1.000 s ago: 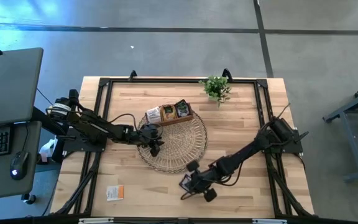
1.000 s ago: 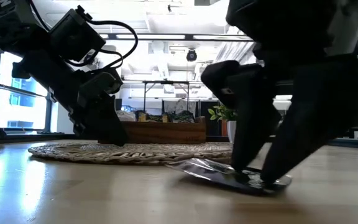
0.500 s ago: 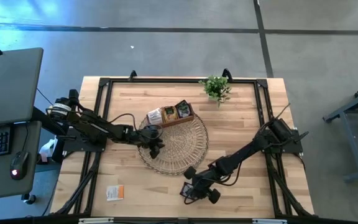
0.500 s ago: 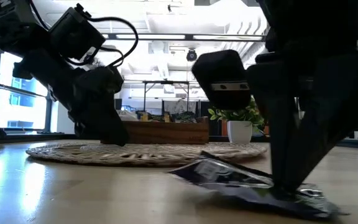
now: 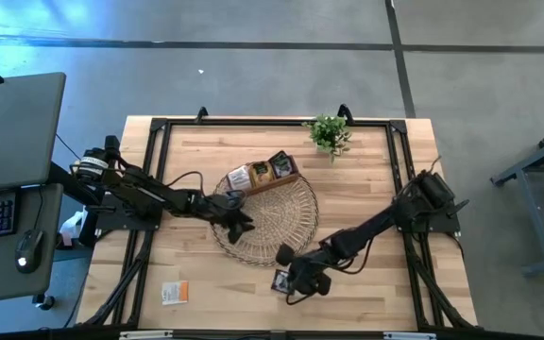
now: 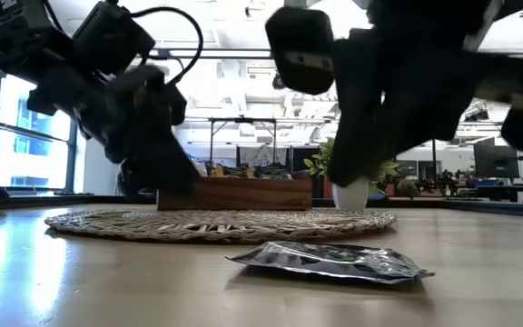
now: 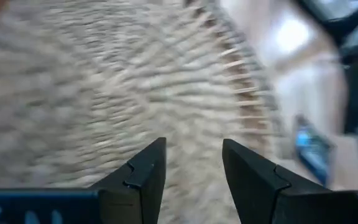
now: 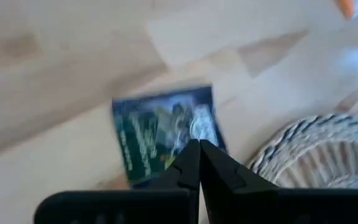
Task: Pick & Place Tea
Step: Put the violet tea packet into the right compartment of the wooden organizer
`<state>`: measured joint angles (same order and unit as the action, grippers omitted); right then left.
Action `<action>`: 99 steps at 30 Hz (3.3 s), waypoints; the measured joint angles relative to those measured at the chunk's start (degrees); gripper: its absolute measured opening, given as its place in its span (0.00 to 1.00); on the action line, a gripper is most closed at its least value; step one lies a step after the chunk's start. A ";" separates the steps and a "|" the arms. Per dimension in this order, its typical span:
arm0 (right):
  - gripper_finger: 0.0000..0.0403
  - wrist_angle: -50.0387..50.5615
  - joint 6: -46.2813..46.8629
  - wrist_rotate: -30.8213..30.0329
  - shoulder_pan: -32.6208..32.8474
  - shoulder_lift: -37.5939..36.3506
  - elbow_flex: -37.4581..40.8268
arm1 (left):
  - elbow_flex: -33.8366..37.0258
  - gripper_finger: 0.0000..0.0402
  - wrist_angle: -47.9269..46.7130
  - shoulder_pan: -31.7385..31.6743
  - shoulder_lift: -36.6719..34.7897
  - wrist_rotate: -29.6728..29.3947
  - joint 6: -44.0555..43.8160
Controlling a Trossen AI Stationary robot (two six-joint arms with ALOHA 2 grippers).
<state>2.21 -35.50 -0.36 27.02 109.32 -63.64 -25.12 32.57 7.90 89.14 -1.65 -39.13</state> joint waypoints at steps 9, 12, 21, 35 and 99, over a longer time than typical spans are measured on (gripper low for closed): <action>0.02 -4.83 6.77 -10.30 -0.93 -0.99 0.05 | -0.11 0.39 5.67 0.00 0.00 13.87 -2.41; 0.05 -4.62 18.64 -12.71 -0.89 -2.88 -0.07 | -0.11 0.39 6.59 0.02 0.00 16.29 -6.27; 0.09 -2.23 42.37 -6.72 3.86 -3.69 -0.15 | -3.71 0.39 8.75 4.82 0.00 17.73 4.60; 0.26 2.38 62.37 -10.87 9.40 2.49 -0.15 | -23.11 0.06 -21.77 22.42 7.13 -3.87 4.22; 0.31 3.82 30.33 -27.20 8.48 -0.81 -0.04 | -39.12 0.00 -22.07 17.25 27.65 8.66 -5.12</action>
<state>6.03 -5.17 -27.57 35.50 108.51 -63.68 -64.24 10.50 25.15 116.79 7.01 -44.25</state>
